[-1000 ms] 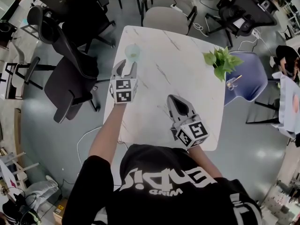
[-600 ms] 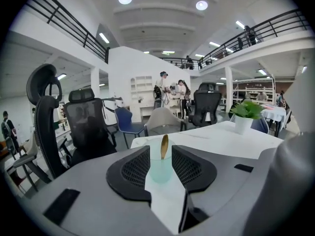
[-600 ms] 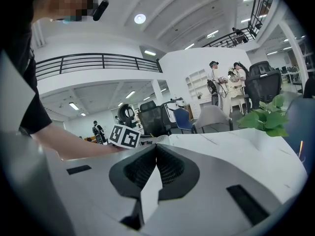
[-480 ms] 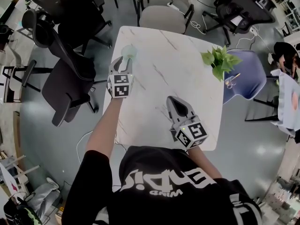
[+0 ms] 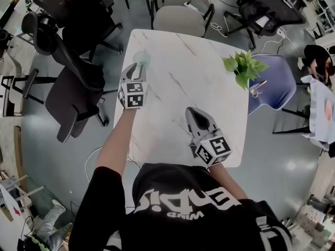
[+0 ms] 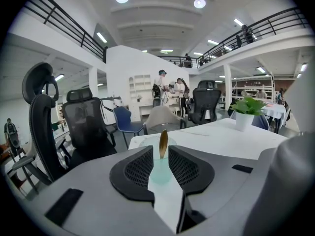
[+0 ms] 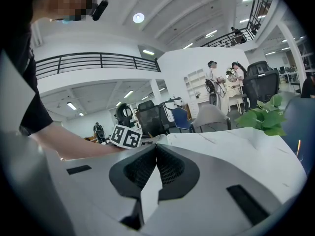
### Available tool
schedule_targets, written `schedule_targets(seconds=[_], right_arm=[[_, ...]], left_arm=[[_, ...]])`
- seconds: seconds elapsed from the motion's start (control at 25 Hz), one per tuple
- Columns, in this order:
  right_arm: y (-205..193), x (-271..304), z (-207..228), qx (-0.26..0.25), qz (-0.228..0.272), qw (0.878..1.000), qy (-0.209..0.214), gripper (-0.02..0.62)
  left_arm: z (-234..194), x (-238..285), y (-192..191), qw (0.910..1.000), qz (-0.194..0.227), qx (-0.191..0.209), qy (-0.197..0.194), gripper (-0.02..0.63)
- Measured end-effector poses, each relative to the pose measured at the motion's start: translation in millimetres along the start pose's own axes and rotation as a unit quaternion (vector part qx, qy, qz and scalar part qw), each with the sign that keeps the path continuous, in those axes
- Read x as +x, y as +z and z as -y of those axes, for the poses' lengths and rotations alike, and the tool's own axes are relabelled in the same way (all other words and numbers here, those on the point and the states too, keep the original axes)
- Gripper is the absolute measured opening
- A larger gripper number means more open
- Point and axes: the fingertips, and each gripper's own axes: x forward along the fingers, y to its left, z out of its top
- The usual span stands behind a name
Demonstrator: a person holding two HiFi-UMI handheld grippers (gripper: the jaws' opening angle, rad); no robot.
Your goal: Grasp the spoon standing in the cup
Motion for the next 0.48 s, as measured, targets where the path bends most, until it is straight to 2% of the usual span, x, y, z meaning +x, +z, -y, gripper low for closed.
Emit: schedule_targets(seconds=[0.48], right_arm=[[-0.8, -2.5, 3.3, 0.002, -0.004, 1.000, -0.006, 0.012]], left_arm=[[-1.1, -1.9, -2.1, 0.9999, -0.004, 0.000, 0.011, 0.053]])
